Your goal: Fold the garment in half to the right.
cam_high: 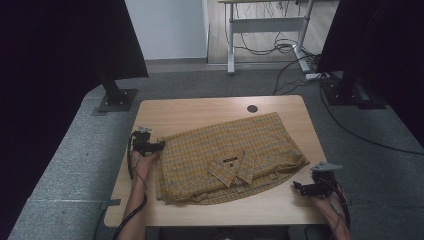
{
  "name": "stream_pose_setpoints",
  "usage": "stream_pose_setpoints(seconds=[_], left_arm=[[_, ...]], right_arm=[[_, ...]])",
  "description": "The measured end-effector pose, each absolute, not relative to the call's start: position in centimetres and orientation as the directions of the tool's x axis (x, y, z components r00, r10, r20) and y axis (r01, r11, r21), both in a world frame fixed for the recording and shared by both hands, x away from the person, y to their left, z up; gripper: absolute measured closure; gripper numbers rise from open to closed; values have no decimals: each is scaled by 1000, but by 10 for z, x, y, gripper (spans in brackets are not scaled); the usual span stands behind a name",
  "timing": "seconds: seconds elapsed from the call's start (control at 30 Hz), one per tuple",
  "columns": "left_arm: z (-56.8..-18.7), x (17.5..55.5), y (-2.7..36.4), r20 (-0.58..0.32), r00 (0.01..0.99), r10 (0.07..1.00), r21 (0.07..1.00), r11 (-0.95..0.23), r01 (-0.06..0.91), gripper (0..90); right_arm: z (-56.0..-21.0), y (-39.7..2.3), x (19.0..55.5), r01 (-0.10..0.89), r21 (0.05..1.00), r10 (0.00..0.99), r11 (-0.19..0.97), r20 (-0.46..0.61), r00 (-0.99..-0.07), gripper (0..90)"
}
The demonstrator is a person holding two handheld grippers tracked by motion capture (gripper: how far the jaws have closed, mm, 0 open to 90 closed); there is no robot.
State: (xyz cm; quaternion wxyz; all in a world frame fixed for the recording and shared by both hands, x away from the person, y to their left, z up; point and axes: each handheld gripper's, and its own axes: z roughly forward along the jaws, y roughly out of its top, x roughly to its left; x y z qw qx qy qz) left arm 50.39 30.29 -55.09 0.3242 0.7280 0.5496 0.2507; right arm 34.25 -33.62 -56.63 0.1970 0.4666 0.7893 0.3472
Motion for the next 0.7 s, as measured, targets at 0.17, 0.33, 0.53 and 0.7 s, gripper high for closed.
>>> stream_pose_setpoints(seconds=[0.17, 0.33, 0.53, 0.7], left_arm=[[-551, 493, 303, 9, 268, 963, 749, -184, 637, 138], [-551, 487, 303, 8, 270, 963, 749, -185, 637, 137], [-551, 482, 303, 7, 269, 963, 749, -184, 637, 137], [-552, 478, 303, 7, 275, 962, 749, -187, 636, 137]], right_arm=[[-564, -336, 343, 612, 725, 873, 317, 30, -488, 31], [-556, -327, 341, 585, 742, 854, 327, 33, -519, 31], [-547, -304, 339, 535, 760, 803, 369, 30, -596, 32], [-541, -283, 340, 491, 776, 758, 397, 24, -652, 35]])
